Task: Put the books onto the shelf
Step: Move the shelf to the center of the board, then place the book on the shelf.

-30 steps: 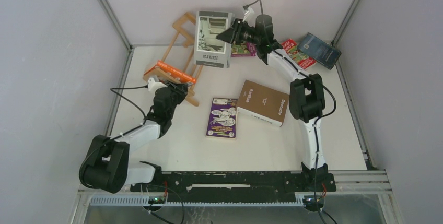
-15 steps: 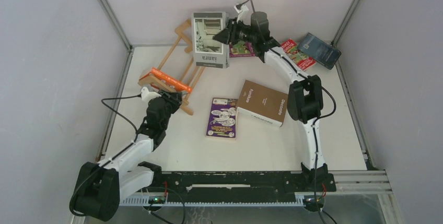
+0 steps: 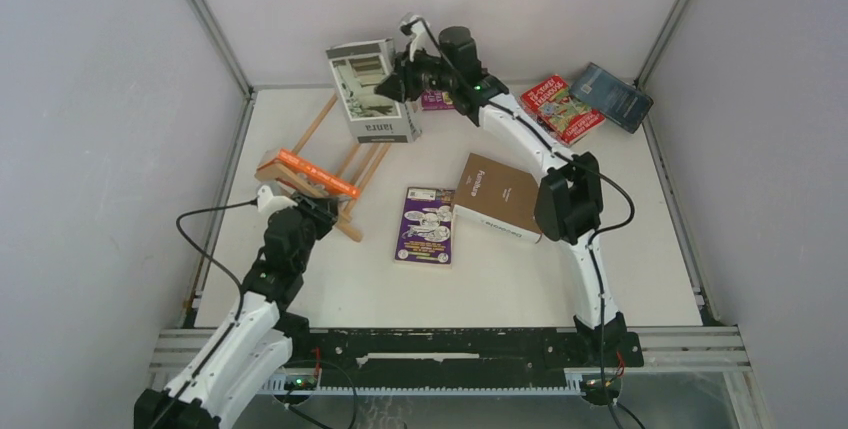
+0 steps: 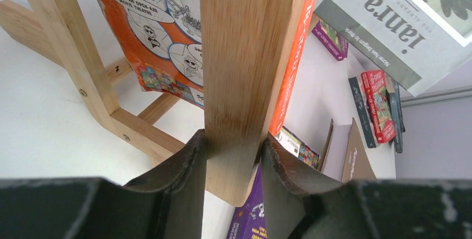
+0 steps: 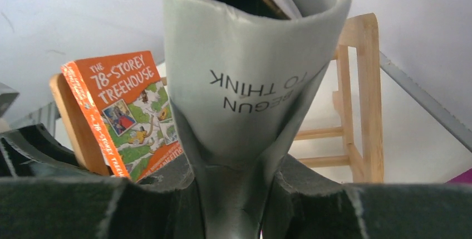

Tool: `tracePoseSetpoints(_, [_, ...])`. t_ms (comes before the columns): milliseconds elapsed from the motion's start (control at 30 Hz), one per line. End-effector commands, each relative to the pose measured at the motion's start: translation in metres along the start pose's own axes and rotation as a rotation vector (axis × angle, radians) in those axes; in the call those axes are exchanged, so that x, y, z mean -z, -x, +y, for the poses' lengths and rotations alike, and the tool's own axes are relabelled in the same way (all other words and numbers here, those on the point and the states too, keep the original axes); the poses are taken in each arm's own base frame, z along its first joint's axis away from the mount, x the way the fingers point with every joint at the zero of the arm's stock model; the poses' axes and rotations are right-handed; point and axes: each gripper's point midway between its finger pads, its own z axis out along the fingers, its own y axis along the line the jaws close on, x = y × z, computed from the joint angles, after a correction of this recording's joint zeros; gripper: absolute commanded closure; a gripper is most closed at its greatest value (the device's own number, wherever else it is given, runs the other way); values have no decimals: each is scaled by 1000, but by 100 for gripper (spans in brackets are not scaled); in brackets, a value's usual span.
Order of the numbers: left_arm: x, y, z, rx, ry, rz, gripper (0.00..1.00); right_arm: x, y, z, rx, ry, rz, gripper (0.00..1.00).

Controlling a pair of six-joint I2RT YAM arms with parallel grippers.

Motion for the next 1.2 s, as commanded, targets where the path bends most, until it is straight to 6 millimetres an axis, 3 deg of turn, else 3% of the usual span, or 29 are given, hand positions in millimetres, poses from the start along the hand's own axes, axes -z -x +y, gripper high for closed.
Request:
tracePoseSetpoints(0, [14,-7,11,-21,11,35,76,-6,12,7,178,-26,-3,76])
tracePoseSetpoints(367, [48,-13,18,6,-3,77,76,-19,-11,-2,381,-119,81,76])
tracePoseSetpoints(833, [67,-15,20,14,-9,115,76,-50,-36,-7,476,-145,111,75])
tracePoseSetpoints(1167, [77,-2,12,12,-9,94,75,-59,-37,-26,481,-191,94,59])
